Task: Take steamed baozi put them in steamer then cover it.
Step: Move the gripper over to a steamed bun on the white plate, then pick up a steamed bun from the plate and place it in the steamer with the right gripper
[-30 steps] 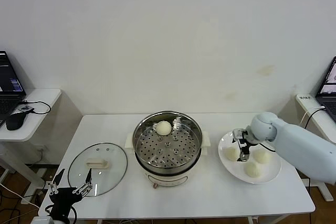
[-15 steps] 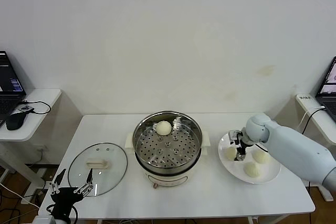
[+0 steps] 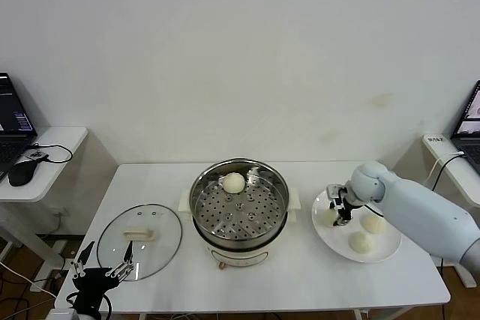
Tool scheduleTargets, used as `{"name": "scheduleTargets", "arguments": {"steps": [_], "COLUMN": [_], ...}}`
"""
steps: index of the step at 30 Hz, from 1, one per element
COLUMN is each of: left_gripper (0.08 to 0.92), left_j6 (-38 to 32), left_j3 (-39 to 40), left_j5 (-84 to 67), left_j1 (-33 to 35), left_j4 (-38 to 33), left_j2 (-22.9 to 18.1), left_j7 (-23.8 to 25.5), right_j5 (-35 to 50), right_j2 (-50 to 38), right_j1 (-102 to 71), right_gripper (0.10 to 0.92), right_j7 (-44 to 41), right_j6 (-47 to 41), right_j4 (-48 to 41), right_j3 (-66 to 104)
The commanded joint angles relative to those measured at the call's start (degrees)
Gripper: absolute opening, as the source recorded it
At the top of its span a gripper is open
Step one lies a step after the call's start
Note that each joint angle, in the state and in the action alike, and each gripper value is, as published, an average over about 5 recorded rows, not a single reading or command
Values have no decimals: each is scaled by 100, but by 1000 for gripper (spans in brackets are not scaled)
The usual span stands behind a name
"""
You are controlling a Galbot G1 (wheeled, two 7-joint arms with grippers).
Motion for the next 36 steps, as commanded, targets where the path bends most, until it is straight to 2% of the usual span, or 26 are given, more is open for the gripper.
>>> {"name": "scheduleTargets", "arguments": {"steps": [1,7,16,23,29,36], "left_gripper": [823,823,823,823,823,823], "left_j6": [5,22,37,42,43,39], "left_j3": [-7,-10,18,16,-26,-131], "left_j5": [0,-3,-16,-45,-42,-34], "left_j1": [11,49,3,-107,-148,-129], "left_j4": [-18,-93,-120,-52,-46,-74], "left_j2": [4,27,99,147,152,100], "left_j7": [-3,2,3,2,3,10], "right_j5": [435,1145,2525,3430,3864,3969], "right_j2": [-317,-299,460,1273,2166,2766], "right_j1": [929,2201,3926,3931,3542,3156], "right_gripper": [548,556,568,577,577,577], "right_j7": [-194,-235,45,573,865,1131], "right_j6": [-25,-195,-830,-1506,-1811,-2082], "right_j4": [352,620,1204,1767,1465,1230], "right_j3": [-373,-804,-1863,-2183,-2307,-2515]}}
